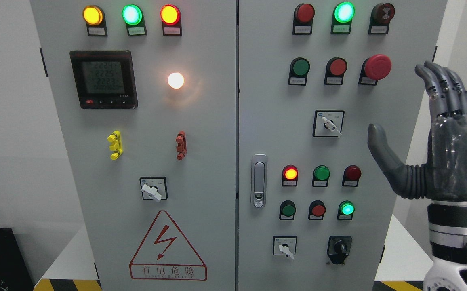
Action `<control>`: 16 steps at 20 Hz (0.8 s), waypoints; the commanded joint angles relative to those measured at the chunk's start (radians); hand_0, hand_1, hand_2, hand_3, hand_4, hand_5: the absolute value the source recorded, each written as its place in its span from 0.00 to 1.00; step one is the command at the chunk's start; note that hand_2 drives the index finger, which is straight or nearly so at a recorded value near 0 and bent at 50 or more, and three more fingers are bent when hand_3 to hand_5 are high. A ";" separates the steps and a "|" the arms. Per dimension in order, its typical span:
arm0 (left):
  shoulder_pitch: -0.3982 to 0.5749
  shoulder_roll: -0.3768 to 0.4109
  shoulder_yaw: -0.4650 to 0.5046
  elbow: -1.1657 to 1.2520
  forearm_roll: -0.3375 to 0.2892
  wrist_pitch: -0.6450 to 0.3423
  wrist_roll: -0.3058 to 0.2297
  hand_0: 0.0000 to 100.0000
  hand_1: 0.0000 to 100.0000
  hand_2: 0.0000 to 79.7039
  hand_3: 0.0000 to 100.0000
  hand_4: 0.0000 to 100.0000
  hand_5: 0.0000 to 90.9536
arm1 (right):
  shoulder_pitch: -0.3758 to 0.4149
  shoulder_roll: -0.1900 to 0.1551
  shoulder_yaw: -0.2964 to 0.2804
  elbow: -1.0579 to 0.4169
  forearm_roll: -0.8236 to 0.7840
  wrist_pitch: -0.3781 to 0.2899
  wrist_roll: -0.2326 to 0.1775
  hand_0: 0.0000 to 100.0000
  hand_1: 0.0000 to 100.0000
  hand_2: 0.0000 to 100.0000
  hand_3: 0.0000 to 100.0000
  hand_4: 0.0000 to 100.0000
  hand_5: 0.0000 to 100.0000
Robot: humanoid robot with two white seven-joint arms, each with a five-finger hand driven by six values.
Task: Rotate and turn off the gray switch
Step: 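Move the right hand toward the upper gray rotary switch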
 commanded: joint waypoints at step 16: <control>-0.009 0.000 0.008 -0.025 0.020 0.000 0.000 0.12 0.39 0.00 0.00 0.00 0.00 | 0.022 0.039 0.041 0.017 -0.005 0.089 0.002 0.13 0.35 0.37 0.83 0.94 1.00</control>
